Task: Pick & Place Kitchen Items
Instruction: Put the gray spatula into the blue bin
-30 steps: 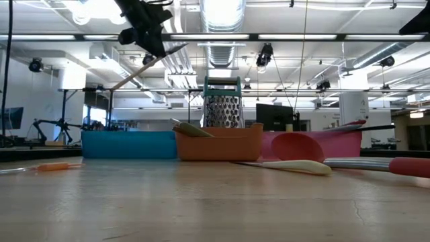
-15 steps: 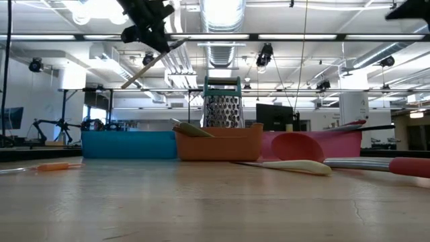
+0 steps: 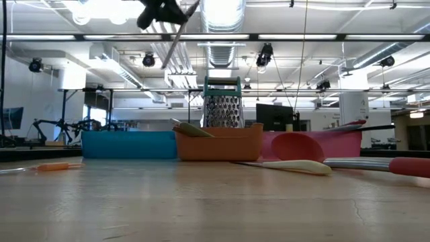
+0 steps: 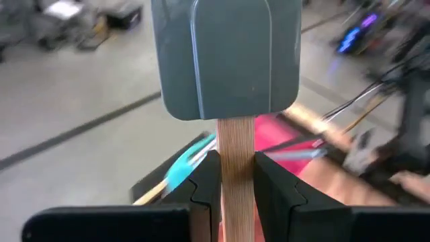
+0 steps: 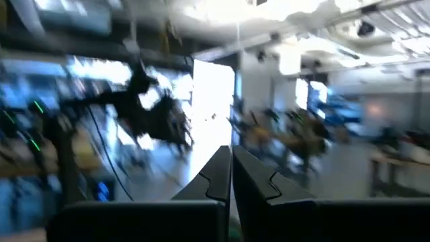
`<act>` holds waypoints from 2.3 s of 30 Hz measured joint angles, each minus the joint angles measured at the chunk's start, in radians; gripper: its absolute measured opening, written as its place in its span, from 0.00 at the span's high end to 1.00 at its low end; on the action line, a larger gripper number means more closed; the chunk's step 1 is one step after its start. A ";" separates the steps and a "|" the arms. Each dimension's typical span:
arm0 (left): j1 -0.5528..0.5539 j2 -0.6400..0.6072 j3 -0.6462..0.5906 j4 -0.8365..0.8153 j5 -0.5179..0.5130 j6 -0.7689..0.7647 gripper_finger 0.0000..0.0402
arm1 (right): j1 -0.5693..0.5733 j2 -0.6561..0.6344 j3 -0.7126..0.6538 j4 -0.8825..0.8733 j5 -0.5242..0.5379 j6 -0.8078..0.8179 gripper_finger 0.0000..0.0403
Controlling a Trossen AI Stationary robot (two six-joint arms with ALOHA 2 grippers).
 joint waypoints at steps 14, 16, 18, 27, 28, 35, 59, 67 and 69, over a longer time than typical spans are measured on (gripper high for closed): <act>-0.209 0.052 0.000 0.431 0.172 0.078 0.84 | -0.020 0.369 0.222 -0.077 0.188 0.238 0.88; -0.217 0.059 0.000 0.465 0.221 0.078 0.84 | -0.039 0.381 0.272 -0.198 0.129 0.341 0.83; -0.223 0.069 0.000 0.517 0.269 0.076 0.84 | -0.061 0.391 0.324 -0.356 0.062 0.459 0.78; -0.225 0.110 0.000 0.732 0.553 0.018 0.84 | -0.132 0.504 0.492 -0.618 -0.171 0.626 0.55; -0.225 0.114 0.000 0.734 0.567 0.010 0.84 | -0.133 0.518 0.507 -0.618 -0.170 0.615 0.53; -0.226 0.130 0.000 0.752 0.575 0.005 0.84 | -0.157 0.638 0.621 -0.620 -0.239 0.594 0.44; -0.226 0.130 0.000 0.794 0.641 -0.001 0.84 | -0.272 0.869 0.789 -0.611 -0.563 0.585 0.53; -0.226 0.130 0.000 0.792 0.645 -0.001 0.84 | -0.311 0.858 0.792 -0.606 -0.683 0.595 0.86; -0.226 0.130 0.000 0.788 0.645 -0.002 0.84 | -0.318 0.860 0.792 -0.604 -0.706 0.595 0.92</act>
